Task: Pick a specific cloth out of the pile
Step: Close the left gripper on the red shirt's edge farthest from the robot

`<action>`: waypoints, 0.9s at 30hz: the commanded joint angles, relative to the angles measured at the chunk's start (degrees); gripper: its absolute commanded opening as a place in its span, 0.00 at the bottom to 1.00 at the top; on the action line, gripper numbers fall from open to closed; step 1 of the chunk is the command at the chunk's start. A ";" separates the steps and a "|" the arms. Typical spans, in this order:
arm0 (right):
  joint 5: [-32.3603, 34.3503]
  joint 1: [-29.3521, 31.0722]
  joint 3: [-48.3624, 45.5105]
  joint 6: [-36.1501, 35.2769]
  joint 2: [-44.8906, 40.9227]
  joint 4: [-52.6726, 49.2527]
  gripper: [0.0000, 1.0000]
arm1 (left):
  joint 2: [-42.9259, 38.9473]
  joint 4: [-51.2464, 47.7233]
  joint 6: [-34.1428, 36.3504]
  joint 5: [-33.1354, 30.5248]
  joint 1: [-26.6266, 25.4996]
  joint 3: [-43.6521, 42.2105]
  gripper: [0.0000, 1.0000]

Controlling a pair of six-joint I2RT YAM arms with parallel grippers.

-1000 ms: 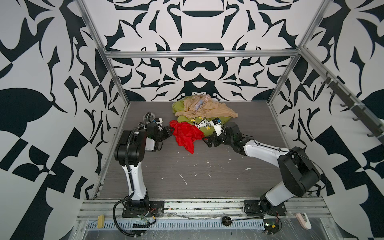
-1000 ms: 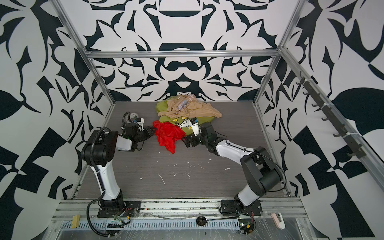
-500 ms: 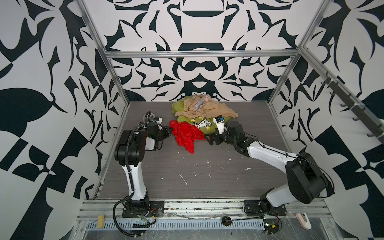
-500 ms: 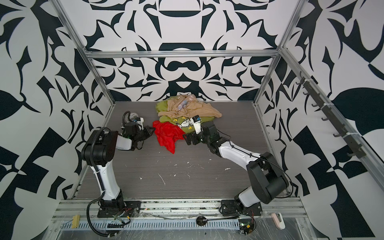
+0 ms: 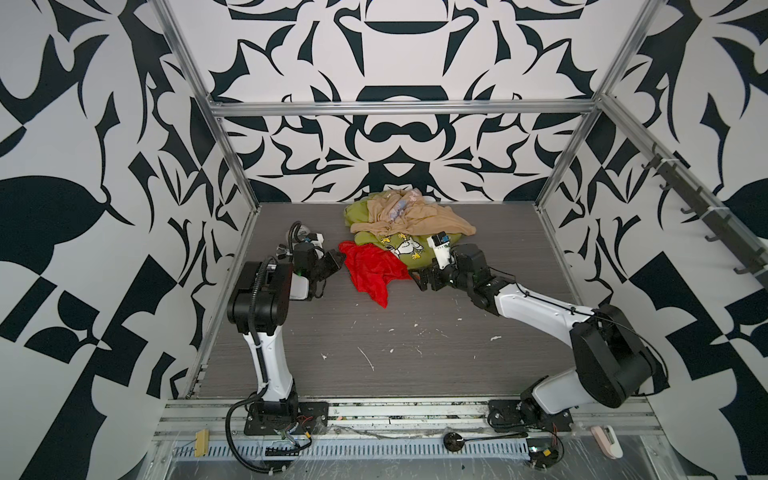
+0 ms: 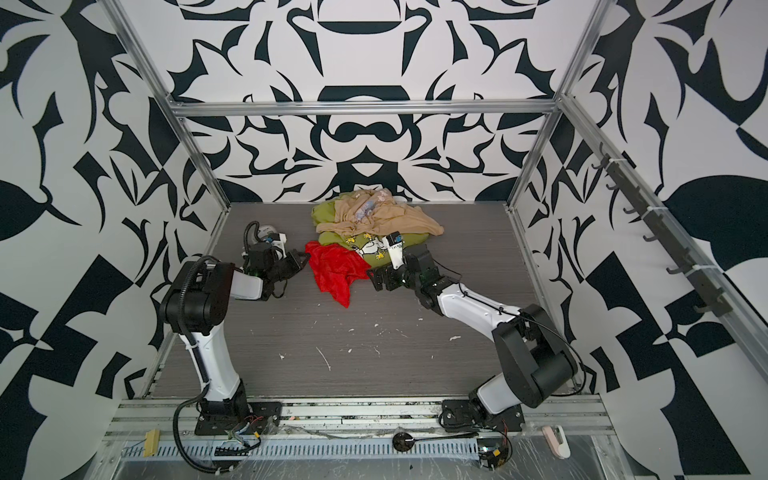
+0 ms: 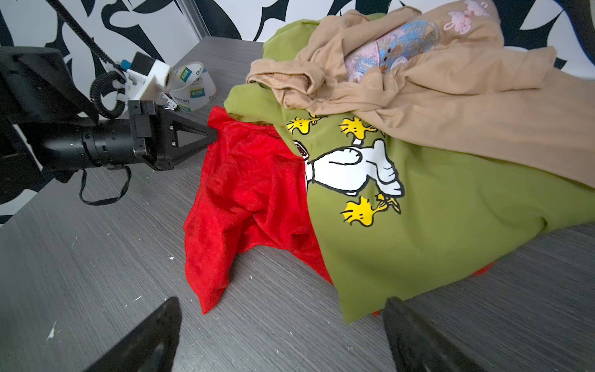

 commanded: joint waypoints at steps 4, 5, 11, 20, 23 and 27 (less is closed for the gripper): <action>2.12 0.35 1.27 1.33 -2.37 -0.70 0.99 | -3.55 0.73 -3.79 0.09 -0.29 -0.42 0.00; 2.23 0.36 1.29 1.33 -2.35 -0.85 1.00 | -3.79 0.73 -4.13 0.10 -0.48 -0.25 0.00; 3.02 0.35 1.94 0.51 -2.31 -1.93 1.00 | -6.11 -2.20 -4.63 -0.86 -2.13 1.58 0.00; 2.79 0.35 7.63 -1.32 -2.25 -7.02 1.00 | -9.68 -4.61 -4.62 -1.56 -4.18 4.39 0.00; 3.47 0.36 8.79 -0.68 -2.28 -7.71 0.99 | -11.05 -5.25 -4.07 -1.37 -4.67 5.08 0.00; 3.31 0.35 10.26 0.90 -2.22 -8.19 0.98 | -13.17 -6.58 -2.53 -0.52 -5.36 6.42 0.00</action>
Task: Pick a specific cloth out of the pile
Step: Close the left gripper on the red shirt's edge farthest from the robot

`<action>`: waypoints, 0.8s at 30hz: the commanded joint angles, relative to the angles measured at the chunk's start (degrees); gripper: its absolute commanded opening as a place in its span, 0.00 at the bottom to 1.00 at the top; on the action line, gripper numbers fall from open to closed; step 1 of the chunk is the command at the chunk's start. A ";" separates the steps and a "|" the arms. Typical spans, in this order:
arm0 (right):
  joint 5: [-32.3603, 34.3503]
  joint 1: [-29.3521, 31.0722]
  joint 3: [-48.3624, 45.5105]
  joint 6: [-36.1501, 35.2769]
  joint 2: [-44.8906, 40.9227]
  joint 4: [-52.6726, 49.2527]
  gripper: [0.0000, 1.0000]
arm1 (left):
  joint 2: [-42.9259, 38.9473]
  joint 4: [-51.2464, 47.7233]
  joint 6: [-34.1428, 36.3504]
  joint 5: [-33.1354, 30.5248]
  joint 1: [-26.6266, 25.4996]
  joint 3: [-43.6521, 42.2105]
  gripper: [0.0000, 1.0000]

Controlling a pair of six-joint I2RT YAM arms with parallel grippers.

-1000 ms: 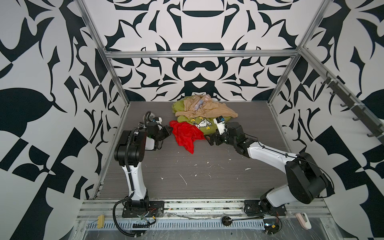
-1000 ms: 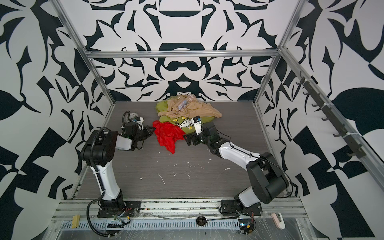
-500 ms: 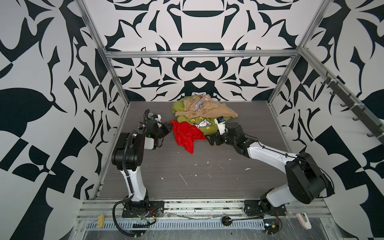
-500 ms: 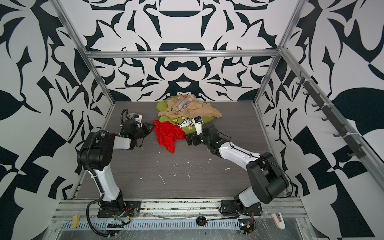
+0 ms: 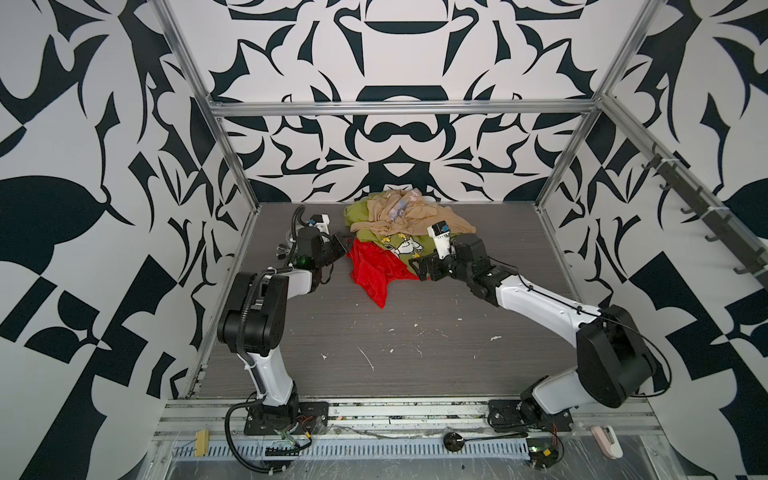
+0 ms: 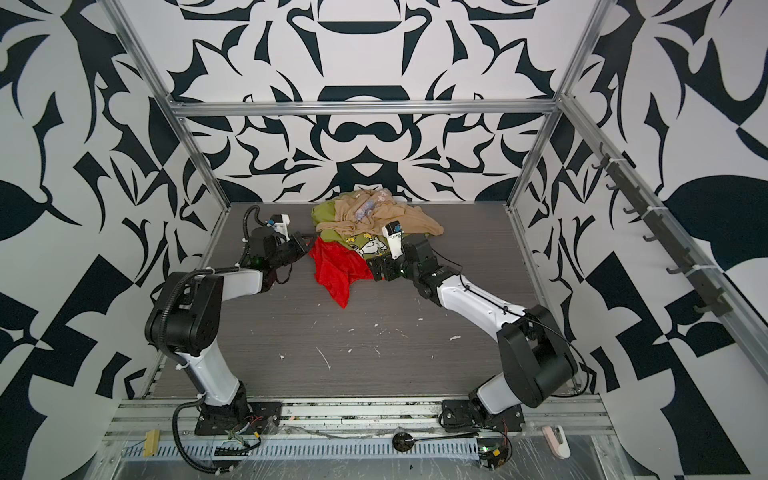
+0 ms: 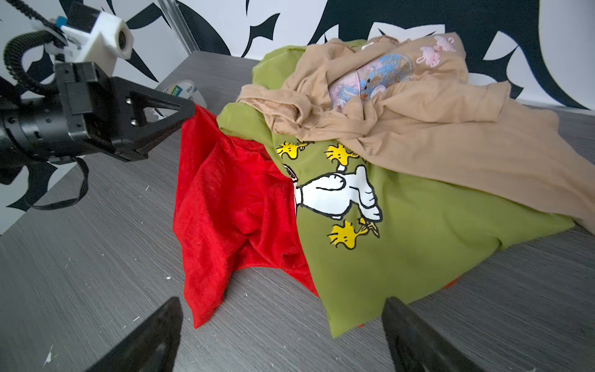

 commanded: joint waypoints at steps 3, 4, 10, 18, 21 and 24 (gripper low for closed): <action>0.05 0.36 3.86 1.66 -2.08 -0.79 0.97 | -3.82 -1.55 2.26 1.56 -1.04 3.28 0.00; 0.02 0.33 4.08 1.82 -1.96 -0.76 0.97 | -3.90 -1.80 2.36 2.45 -1.17 3.81 0.00; 0.00 0.30 4.05 2.31 -2.04 -0.16 0.94 | -4.94 -2.04 2.88 5.08 -1.71 5.06 0.00; 0.01 0.35 1.67 1.96 -3.02 3.56 0.94 | -5.08 1.15 2.47 10.18 -1.80 7.05 0.00; -0.15 0.34 1.37 1.54 -3.05 4.31 0.95 | -5.69 1.95 2.10 11.36 -1.80 7.53 0.00; -0.37 0.32 1.25 0.78 -3.20 4.59 0.94 | -6.47 2.76 1.38 12.15 -1.80 7.73 0.00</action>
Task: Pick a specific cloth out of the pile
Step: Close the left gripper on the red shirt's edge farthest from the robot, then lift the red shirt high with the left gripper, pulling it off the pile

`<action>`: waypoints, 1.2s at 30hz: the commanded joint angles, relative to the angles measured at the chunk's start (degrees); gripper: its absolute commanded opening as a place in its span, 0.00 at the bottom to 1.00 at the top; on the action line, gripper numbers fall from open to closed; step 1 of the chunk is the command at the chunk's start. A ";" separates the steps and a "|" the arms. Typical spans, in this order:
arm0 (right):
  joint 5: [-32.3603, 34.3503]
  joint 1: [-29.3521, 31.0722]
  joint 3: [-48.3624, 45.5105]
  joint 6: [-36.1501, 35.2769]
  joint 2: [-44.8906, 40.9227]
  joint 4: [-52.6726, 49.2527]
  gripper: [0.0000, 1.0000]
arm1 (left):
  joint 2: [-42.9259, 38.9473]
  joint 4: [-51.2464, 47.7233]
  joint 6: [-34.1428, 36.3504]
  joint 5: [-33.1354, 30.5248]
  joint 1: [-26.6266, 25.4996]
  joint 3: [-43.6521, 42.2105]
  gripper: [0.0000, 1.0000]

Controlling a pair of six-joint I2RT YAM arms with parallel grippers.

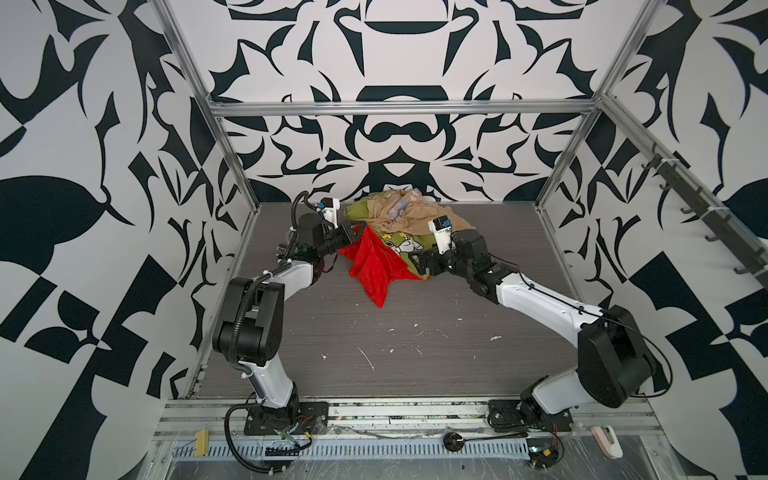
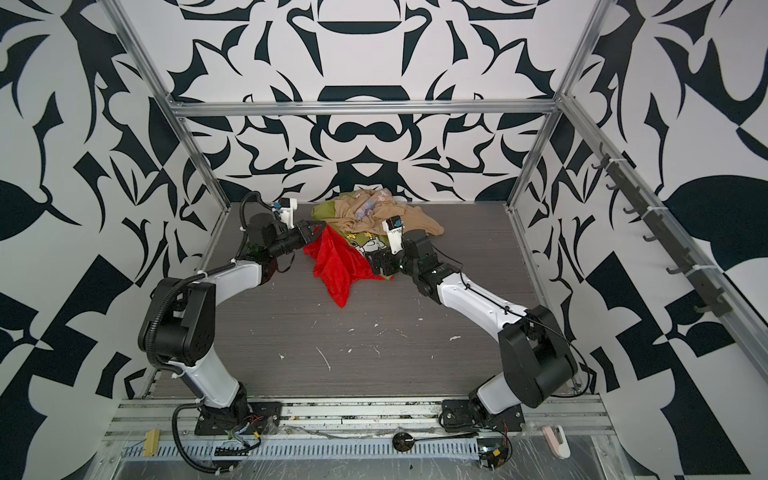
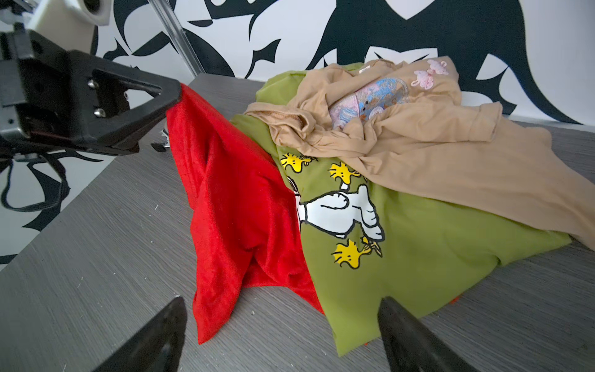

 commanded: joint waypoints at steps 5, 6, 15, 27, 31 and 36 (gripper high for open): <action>-0.27 0.48 -1.37 -1.40 -4.07 5.63 0.93 | -3.95 6.34 -2.71 3.62 -0.16 2.29 0.00; -0.17 0.53 -1.75 -1.53 -4.19 6.10 0.93 | -4.04 6.33 -2.79 3.89 -0.16 2.64 0.00; -0.04 0.68 -2.29 -2.31 -4.68 5.50 0.94 | -4.54 7.67 -5.16 4.92 -0.60 5.66 0.00; 0.25 0.72 -3.01 -3.69 -5.03 6.56 0.95 | -6.59 8.73 -8.48 5.23 -1.30 9.92 0.00; 0.22 0.73 -3.35 -3.53 -4.86 7.33 0.96 | -7.48 9.29 -9.61 5.00 -1.81 11.09 0.00; -0.11 0.87 -4.03 -3.50 -4.49 8.52 0.96 | -8.44 9.17 -10.21 4.53 -2.65 12.59 0.00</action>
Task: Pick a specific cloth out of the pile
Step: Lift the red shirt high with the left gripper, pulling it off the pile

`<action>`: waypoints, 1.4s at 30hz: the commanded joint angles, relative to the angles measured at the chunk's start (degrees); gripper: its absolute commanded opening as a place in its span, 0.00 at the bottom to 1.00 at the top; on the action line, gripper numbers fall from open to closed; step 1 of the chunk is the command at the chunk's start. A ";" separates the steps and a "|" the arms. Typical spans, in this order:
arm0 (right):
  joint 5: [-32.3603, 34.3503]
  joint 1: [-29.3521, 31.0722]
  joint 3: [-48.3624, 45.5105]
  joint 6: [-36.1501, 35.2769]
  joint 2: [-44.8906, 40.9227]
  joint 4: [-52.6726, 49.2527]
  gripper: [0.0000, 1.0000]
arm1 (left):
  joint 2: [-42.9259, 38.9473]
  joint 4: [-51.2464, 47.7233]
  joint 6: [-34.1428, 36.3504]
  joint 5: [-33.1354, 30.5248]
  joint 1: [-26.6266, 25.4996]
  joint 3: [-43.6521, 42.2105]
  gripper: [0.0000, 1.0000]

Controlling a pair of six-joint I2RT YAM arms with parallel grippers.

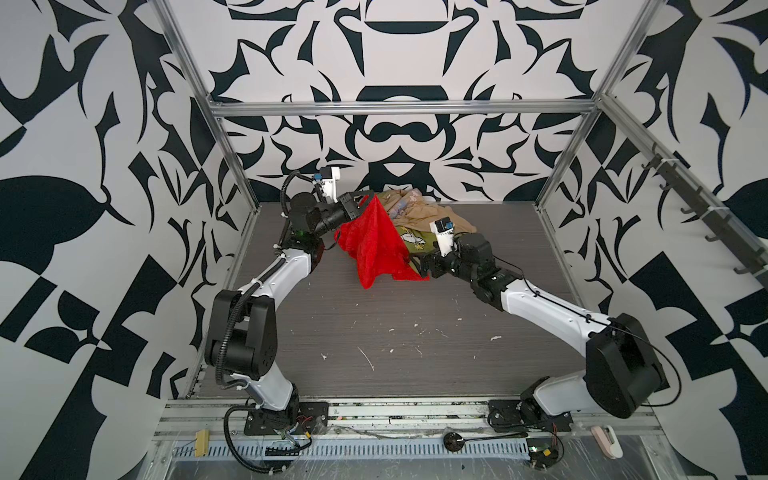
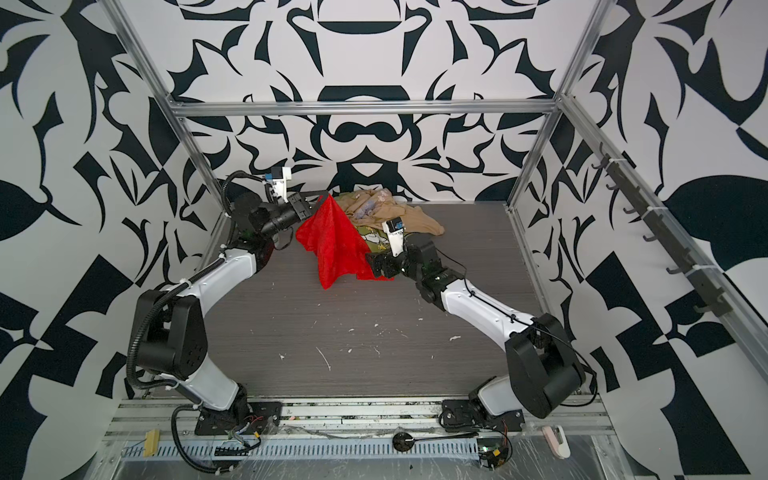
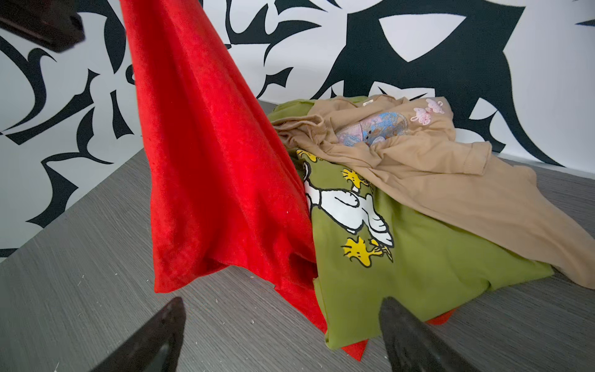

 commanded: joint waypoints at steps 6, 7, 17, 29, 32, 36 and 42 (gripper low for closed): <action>0.18 0.67 -1.18 -1.19 -1.83 4.34 0.97 | -3.67 5.74 -2.46 -0.71 -0.85 3.53 0.00; 0.18 0.68 -1.37 -1.47 -2.06 4.42 0.97 | -3.85 5.74 -2.55 -0.73 -0.85 3.70 0.00; -0.69 1.05 -3.27 -2.32 -2.92 7.05 0.97 | -7.02 5.24 -3.31 -1.76 -1.12 3.41 0.00; -3.72 1.66 -6.08 -8.39 -3.86 10.97 0.97 | -9.34 7.67 -4.55 2.61 -1.05 5.09 0.00; -6.84 1.74 -7.97 -14.48 -5.03 12.44 0.96 | -8.66 7.97 -3.88 8.10 -0.61 5.97 0.00; -9.40 1.75 -10.32 -23.13 -7.22 13.49 0.97 | -7.76 10.40 -6.20 12.15 0.01 6.33 0.00; -9.74 1.73 -12.08 -32.36 -8.98 13.18 0.99 | -6.23 12.78 -9.16 17.45 0.55 9.56 0.00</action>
